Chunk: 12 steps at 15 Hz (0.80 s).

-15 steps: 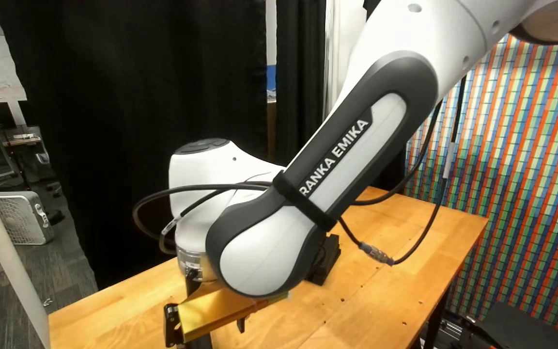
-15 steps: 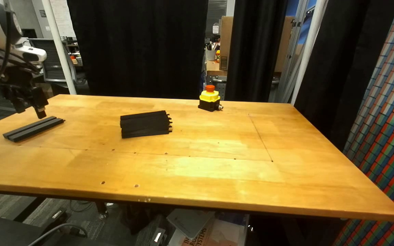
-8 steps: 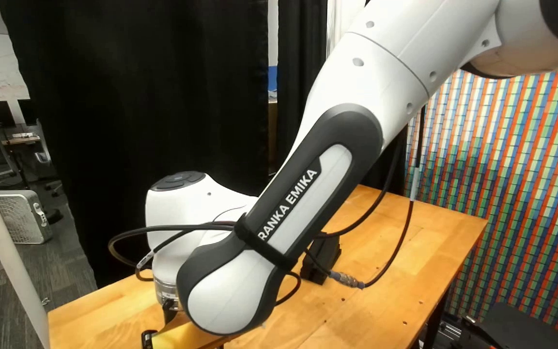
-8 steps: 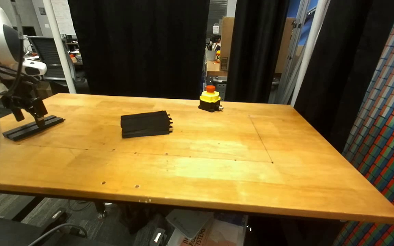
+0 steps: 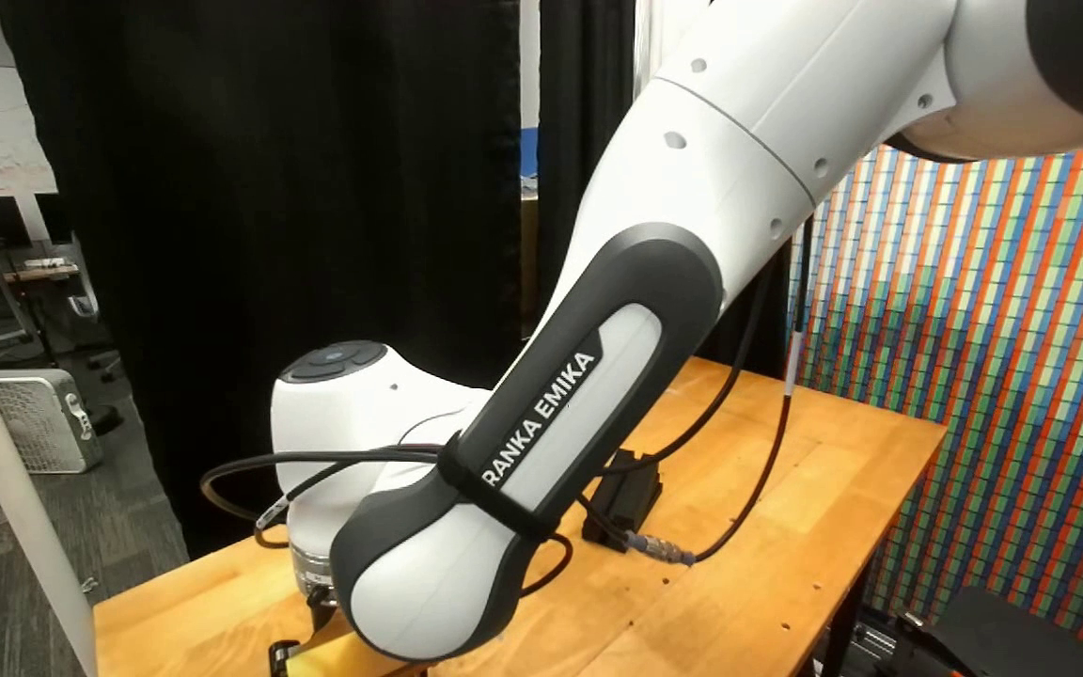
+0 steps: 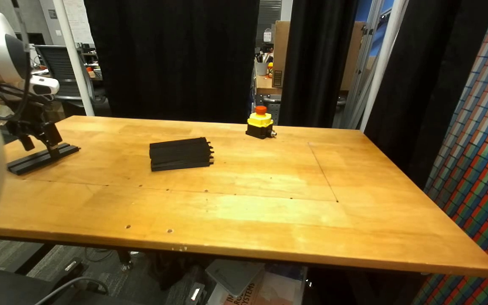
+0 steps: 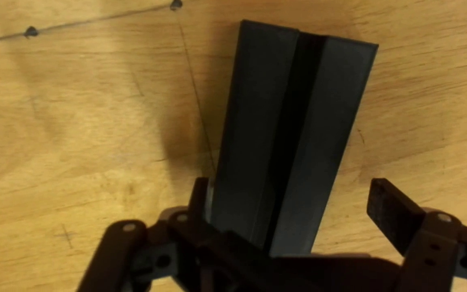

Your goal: Stack the black pieces together

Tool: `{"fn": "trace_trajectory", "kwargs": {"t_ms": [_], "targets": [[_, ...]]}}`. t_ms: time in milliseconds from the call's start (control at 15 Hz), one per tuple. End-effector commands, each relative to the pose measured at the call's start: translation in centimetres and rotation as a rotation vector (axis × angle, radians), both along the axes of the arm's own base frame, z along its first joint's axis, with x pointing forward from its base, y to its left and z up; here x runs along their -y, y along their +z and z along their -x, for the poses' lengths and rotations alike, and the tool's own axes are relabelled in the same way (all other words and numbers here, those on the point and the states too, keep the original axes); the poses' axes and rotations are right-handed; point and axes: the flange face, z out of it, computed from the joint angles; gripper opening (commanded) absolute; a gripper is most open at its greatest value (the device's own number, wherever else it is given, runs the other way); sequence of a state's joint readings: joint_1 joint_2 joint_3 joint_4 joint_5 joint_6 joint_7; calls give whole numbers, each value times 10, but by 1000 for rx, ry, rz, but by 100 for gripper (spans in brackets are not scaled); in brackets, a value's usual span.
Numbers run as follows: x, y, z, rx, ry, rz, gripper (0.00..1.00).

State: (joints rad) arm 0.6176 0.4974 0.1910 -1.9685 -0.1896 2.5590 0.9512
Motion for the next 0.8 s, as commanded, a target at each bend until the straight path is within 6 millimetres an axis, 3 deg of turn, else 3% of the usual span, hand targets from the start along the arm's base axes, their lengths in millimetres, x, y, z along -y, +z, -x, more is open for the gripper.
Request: {"fn": "trace_trajectory", "kwargs": {"t_ms": [0,600,667,733], "targets": [[-3,2,-6,27,-7,13,100],[2,-10,-9,14,-14,32,100],[3,-11,-9,18,-12,30,75],[3,-11,-9,17,-9,30,74]]}}
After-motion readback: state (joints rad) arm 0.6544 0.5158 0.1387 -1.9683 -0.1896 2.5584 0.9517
